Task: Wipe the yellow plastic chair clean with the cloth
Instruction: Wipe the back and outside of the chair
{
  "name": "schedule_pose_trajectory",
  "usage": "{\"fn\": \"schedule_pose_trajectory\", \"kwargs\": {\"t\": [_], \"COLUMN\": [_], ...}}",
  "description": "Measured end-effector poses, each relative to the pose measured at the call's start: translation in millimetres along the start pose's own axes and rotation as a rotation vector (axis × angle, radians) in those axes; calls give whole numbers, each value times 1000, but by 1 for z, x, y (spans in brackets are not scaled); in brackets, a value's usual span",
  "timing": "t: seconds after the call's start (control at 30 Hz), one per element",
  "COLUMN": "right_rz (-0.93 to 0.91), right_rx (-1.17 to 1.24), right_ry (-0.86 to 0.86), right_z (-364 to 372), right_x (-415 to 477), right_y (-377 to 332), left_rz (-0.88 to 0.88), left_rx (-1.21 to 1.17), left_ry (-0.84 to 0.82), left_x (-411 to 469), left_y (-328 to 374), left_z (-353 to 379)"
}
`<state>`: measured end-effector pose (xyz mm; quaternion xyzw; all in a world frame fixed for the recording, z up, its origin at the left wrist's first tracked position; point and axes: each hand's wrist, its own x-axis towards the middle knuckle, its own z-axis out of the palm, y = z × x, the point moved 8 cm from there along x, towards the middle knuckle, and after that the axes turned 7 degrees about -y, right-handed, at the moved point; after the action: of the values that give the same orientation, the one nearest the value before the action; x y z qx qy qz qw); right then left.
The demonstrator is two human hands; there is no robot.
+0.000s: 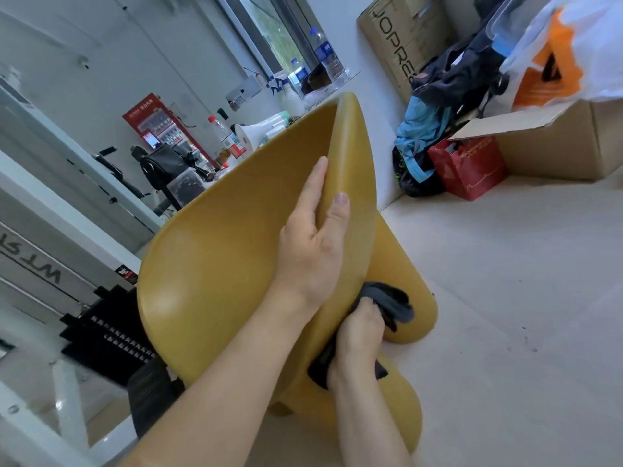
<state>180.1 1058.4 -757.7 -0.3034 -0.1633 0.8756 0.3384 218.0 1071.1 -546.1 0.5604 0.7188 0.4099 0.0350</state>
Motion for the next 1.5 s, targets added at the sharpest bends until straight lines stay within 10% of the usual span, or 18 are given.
{"fn": "schedule_pose_trajectory", "kwargs": {"t": [0.2, 0.43, 0.67, 0.93, 1.17, 1.5], "right_rz": [-630, 45, -816, -32, -526, -417], "right_rx": [-105, 71, -86, 12, 43, -473], "right_ry": [1, -14, -8, 104, -9, 75], "right_z": [7, -7, 11, -18, 1, -41], "right_x": [-31, 25, -39, -1, -45, -5], "right_y": [-82, 12, -137, -6, -96, -105], "left_rz": [-56, 78, 27, 32, -32, -93], "left_rx": [-230, -16, -234, -160, -177, 5], "left_ry": [-19, -141, -157, -111, -170, -231], "left_x": [15, -32, 10, 11, 16, -2], "left_y": [-3, -21, -24, -22, -23, -15], "left_z": [7, 12, 37, 42, 45, 33]}}
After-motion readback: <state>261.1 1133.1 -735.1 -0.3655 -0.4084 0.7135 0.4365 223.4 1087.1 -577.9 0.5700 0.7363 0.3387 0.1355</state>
